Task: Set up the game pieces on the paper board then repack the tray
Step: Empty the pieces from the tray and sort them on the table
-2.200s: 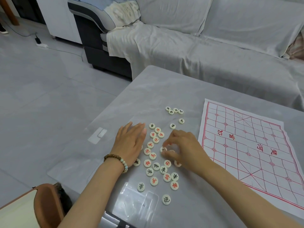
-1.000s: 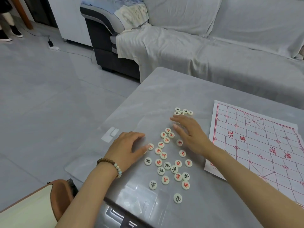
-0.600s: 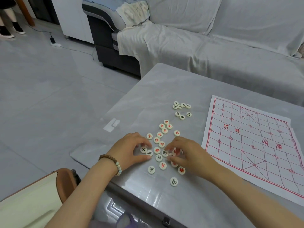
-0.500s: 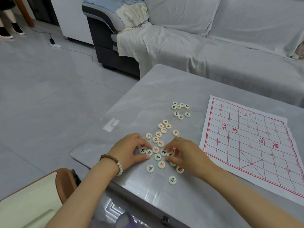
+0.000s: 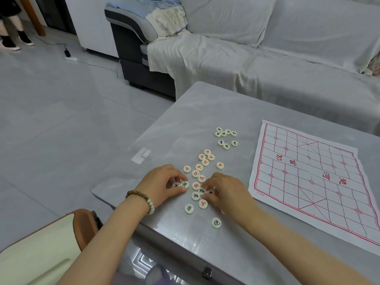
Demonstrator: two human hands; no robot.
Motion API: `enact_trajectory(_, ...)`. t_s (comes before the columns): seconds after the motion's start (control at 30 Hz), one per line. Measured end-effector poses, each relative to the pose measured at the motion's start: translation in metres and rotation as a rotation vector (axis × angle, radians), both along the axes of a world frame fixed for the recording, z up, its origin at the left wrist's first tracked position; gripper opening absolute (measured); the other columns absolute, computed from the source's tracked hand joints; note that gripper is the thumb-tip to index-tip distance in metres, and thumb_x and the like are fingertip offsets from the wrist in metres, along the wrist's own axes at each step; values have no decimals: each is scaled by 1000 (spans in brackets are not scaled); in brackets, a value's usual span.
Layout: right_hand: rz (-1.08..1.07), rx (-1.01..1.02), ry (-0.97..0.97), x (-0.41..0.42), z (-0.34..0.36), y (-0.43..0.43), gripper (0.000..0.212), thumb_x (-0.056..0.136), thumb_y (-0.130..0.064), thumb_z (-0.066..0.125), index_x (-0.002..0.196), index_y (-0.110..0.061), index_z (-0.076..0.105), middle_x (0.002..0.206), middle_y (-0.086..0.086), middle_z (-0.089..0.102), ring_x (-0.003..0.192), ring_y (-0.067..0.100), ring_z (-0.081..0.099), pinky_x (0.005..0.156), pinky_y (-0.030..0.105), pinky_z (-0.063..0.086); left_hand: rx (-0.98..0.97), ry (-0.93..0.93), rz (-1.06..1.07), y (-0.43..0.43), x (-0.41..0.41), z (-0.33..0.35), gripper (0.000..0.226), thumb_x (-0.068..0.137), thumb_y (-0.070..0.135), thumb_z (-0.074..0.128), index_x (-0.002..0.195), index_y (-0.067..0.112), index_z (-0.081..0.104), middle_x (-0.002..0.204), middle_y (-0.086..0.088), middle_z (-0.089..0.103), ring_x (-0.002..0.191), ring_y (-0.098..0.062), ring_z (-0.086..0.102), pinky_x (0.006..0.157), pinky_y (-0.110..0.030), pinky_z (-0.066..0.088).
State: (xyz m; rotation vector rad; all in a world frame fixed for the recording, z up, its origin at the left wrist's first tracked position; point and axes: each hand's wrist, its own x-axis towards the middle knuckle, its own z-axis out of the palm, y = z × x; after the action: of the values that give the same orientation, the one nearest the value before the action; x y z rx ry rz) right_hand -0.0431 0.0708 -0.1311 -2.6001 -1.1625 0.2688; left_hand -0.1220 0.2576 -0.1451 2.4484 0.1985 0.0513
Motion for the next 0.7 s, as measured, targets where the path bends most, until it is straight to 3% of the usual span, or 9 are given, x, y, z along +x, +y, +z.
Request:
enact_trajectory(0.2, 30, 57, 17, 5, -2, 0, 26, 90, -33, 57, 113, -22, 62, 103, -4, 59, 91, 17, 57, 77, 28, 42, -74, -46, 43, 3, 3, 2, 20, 78, 33, 71, 97, 31, 68, 90, 11, 58, 79, -4, 56, 72, -10, 46)
enact_trajectory(0.43, -83, 254, -8, 36, 14, -16, 19, 85, -31, 66, 103, -24, 66, 83, -12, 58, 75, 5, 56, 71, 22, 47, -232, -186, 163, 2, 26, 9, 18, 76, 25, 75, 92, 30, 69, 86, 7, 62, 76, -8, 57, 70, -11, 46)
enact_trajectory(0.53, -267, 289, -29, 73, 13, -24, 16, 82, -33, 69, 96, -26, 66, 80, -10, 61, 73, 7, 58, 70, 26, 50, -122, -128, 148, 7, 61, 16, 16, 78, 25, 72, 94, 26, 69, 85, 9, 58, 72, -5, 54, 67, -8, 42)
enact_trajectory(0.7, -422, 200, 20, 130, -12, -23, 20, 81, -36, 69, 94, -21, 67, 79, -8, 59, 75, 10, 54, 65, 25, 43, -4, 2, 80, 8, 136, 16, 20, 80, 29, 70, 99, 21, 69, 89, 5, 62, 76, -8, 56, 75, -22, 47)
